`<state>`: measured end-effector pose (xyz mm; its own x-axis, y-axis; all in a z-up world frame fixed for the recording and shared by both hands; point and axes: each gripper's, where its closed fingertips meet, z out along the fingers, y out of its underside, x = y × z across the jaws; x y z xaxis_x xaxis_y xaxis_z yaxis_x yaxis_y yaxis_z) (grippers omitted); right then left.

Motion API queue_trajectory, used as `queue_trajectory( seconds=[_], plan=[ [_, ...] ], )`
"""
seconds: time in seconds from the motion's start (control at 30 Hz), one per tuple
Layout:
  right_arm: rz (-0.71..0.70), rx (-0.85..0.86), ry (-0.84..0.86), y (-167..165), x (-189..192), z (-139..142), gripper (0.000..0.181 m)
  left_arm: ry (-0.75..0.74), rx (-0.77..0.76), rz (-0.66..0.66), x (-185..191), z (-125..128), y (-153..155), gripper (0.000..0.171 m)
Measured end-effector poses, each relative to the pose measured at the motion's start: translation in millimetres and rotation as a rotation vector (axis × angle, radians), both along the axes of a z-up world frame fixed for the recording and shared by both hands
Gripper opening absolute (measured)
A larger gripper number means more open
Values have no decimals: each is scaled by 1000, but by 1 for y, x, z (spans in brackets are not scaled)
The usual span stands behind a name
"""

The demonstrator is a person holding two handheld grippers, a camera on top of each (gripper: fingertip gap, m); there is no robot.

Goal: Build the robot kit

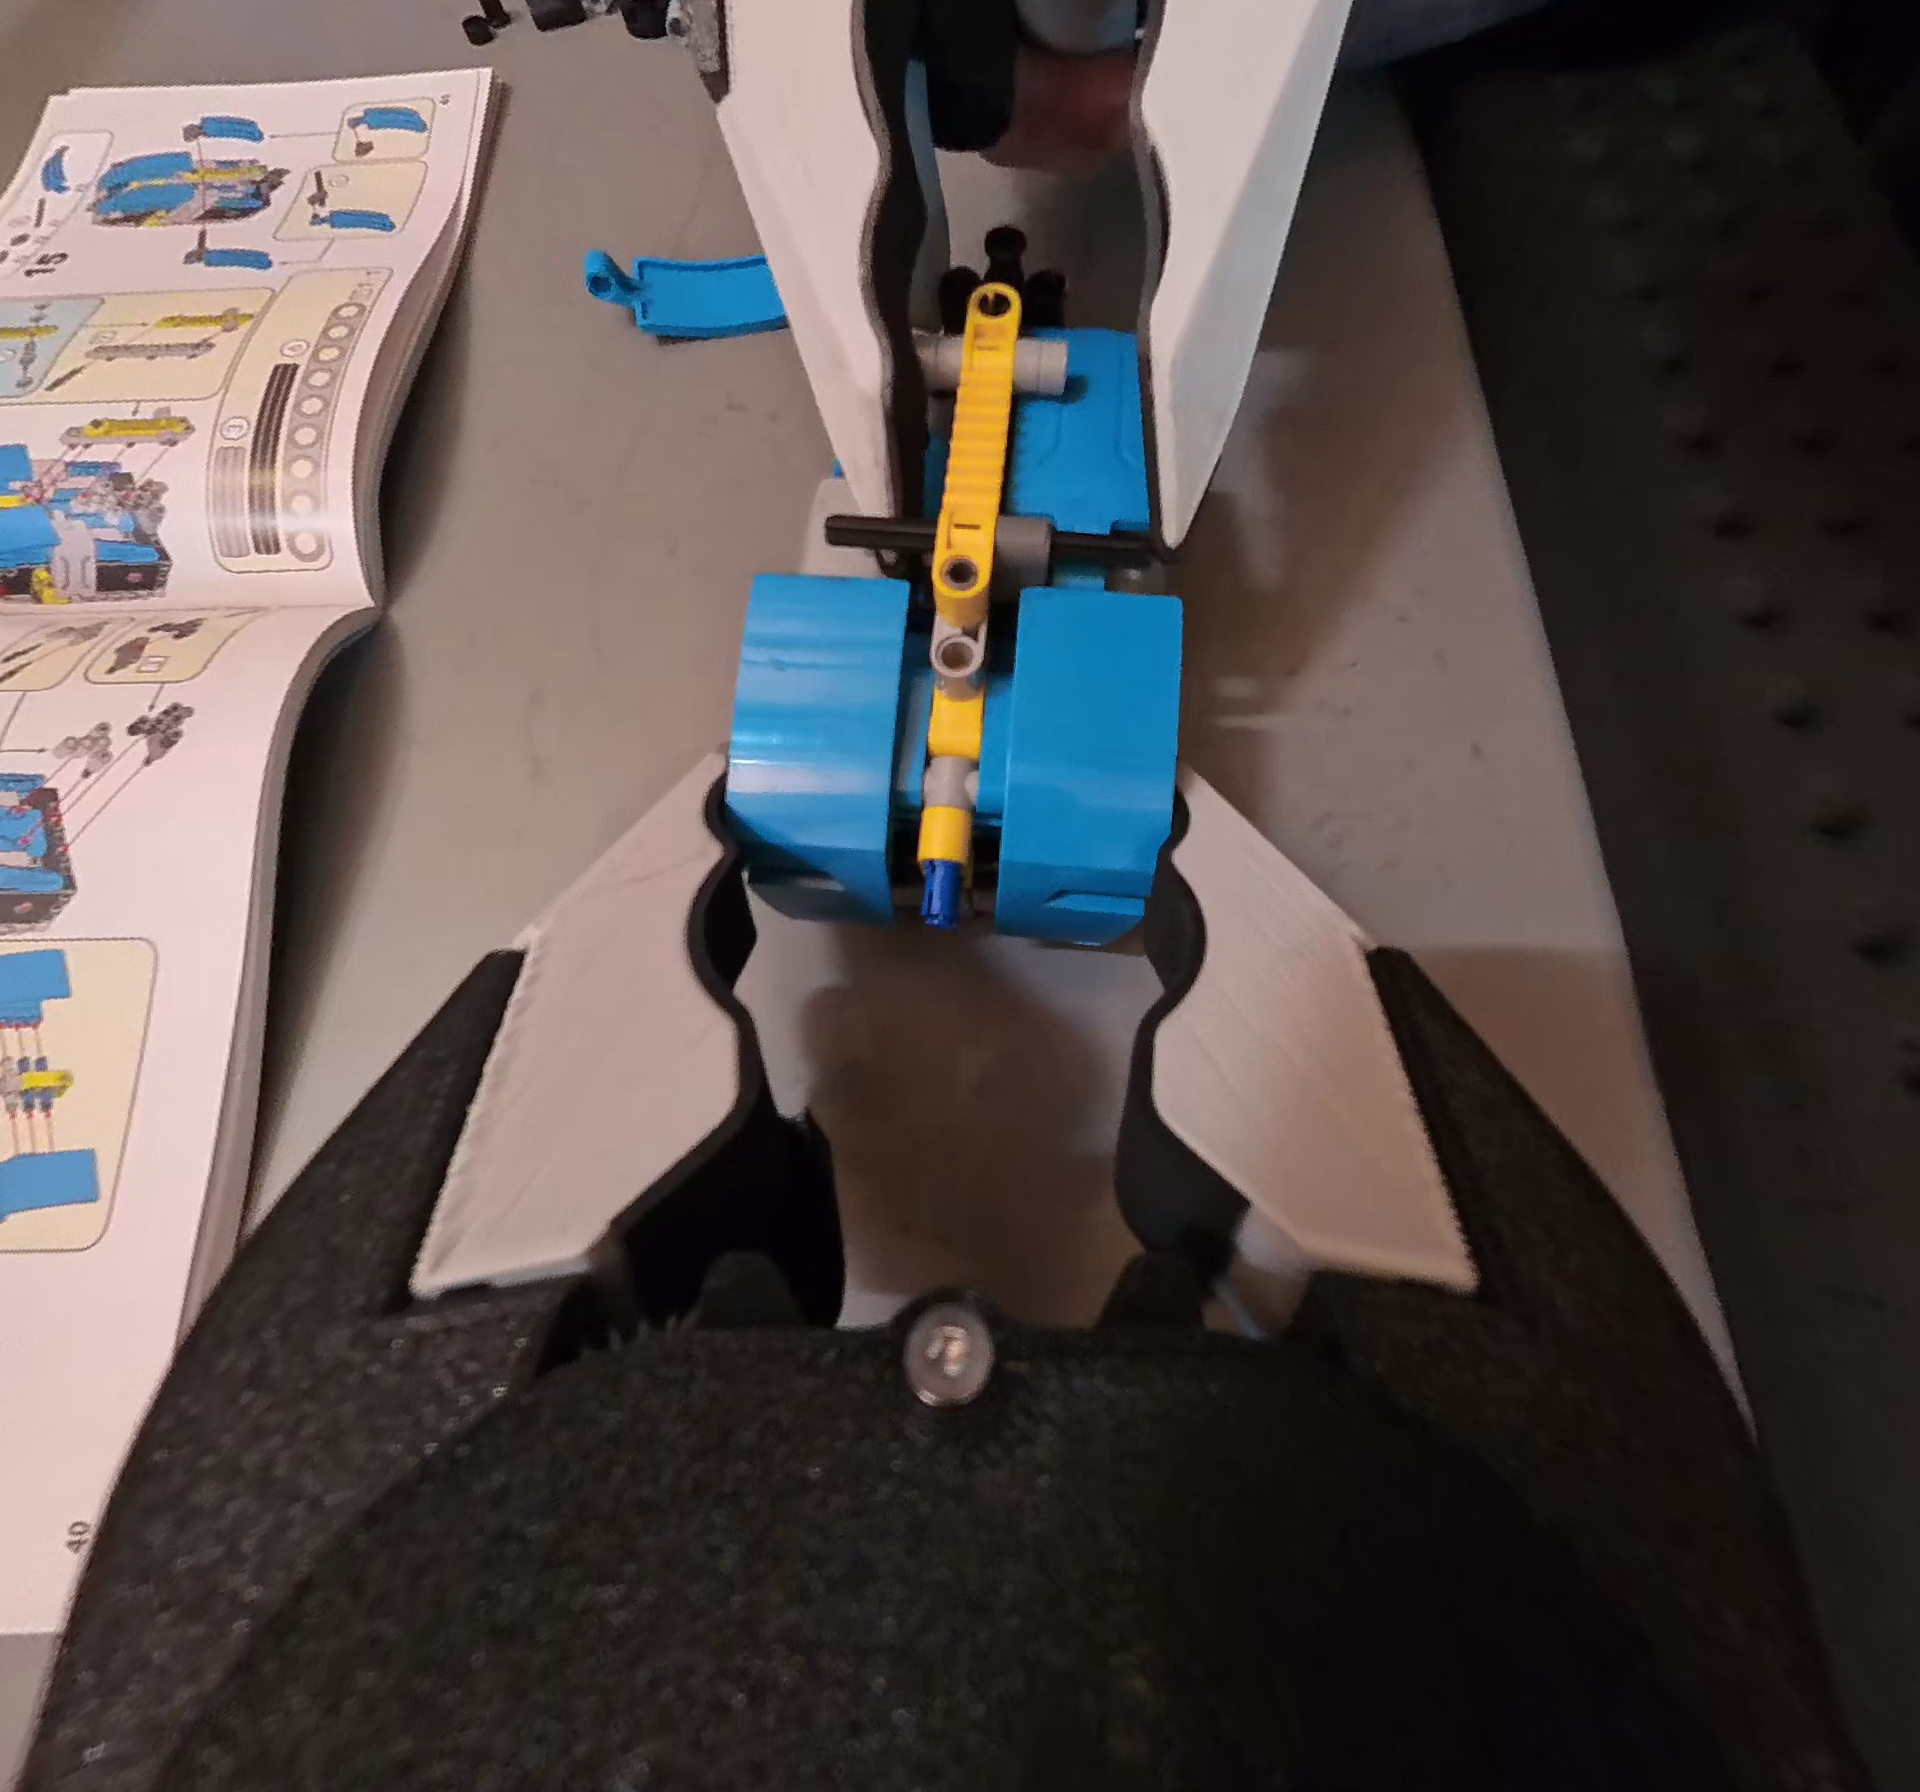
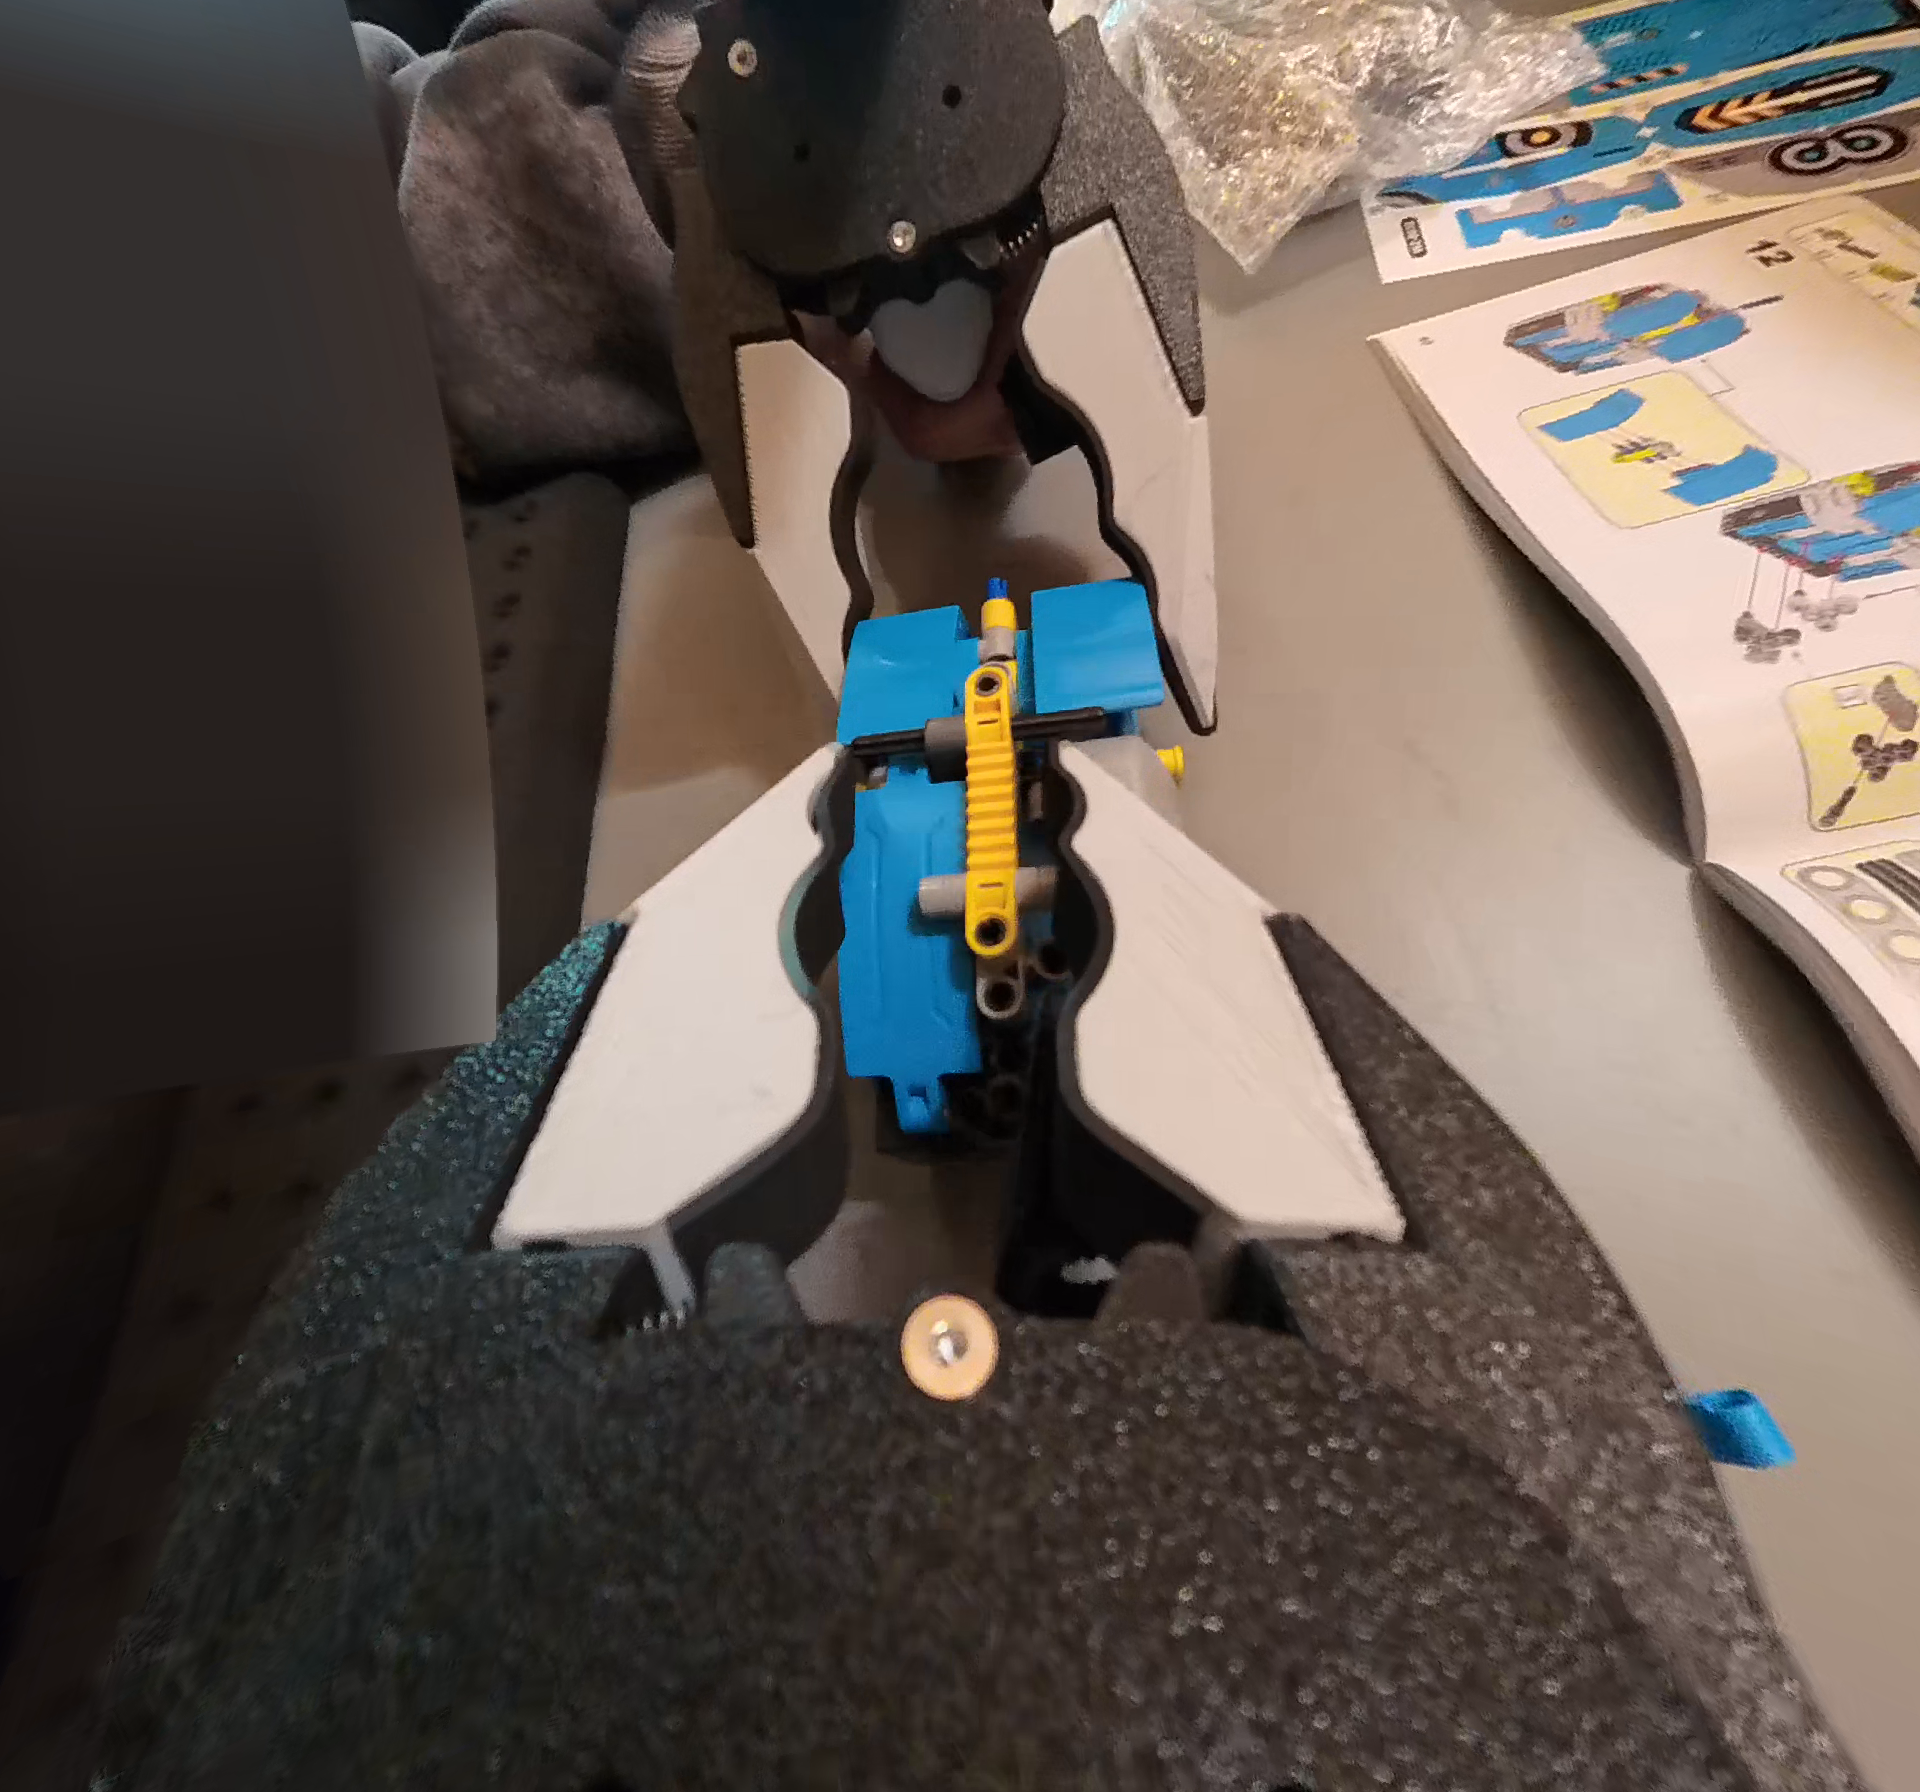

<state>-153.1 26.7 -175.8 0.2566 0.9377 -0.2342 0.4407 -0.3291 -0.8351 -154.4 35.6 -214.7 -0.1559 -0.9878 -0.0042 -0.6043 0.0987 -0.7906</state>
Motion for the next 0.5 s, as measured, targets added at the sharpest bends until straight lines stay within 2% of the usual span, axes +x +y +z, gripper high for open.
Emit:
queue_trajectory(
  seconds=[0.13,0.23,0.3,0.5],
  plan=[
    [29,2,6,-4,0,1,31,0,-1,-5,0,0,-1,76],
    [14,88,-39,0,3,3,16,0,-8,-12,-1,0,-2,76],
    [16,121,-59,-1,2,3,16,-1,2,-13,-1,0,-3,76],
    [-6,68,-26,1,6,4,18,-1,3,-7,0,0,-2,76]
  ],
)
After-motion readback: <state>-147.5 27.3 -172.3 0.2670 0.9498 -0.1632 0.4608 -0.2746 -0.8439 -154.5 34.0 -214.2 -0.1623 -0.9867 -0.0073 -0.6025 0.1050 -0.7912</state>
